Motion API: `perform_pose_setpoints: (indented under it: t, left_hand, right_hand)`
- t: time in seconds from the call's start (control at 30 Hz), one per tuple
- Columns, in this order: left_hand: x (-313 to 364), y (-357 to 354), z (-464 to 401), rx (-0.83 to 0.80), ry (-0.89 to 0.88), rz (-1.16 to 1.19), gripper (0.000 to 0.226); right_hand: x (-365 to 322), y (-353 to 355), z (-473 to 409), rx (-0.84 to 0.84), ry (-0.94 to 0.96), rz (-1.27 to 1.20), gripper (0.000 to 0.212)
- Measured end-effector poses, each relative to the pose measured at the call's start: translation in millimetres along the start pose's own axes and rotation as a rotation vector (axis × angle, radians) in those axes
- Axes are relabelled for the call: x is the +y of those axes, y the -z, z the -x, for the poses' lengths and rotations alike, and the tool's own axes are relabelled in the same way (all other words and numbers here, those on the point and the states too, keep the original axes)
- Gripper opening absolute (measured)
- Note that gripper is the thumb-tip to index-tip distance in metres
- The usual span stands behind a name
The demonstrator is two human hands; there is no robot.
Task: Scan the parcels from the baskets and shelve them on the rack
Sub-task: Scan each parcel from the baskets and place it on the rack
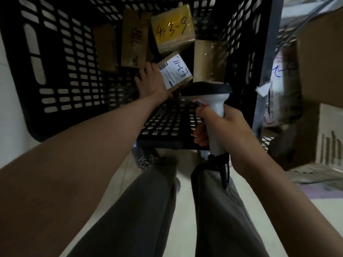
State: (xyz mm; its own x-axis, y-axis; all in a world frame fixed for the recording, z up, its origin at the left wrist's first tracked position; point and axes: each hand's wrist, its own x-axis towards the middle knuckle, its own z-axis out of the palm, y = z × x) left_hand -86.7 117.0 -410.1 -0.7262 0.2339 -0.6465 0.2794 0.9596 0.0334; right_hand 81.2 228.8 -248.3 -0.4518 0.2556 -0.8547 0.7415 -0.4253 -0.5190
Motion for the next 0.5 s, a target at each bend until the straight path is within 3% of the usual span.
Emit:
perform_pose_setpoints:
  t: [0.33,0.5]
  left_hand:
    - [-13.6,70.8,100.3,0.094,0.003,0.228,0.124]
    - [-11.9,131.7,184.2,0.241,0.005,0.333,0.122]
  right_hand:
    - [-41.2,30.2,79.4,-0.025,0.039,0.0,0.017]
    - [-83.6,47.2,153.8,-0.047,0.06,0.027,0.02]
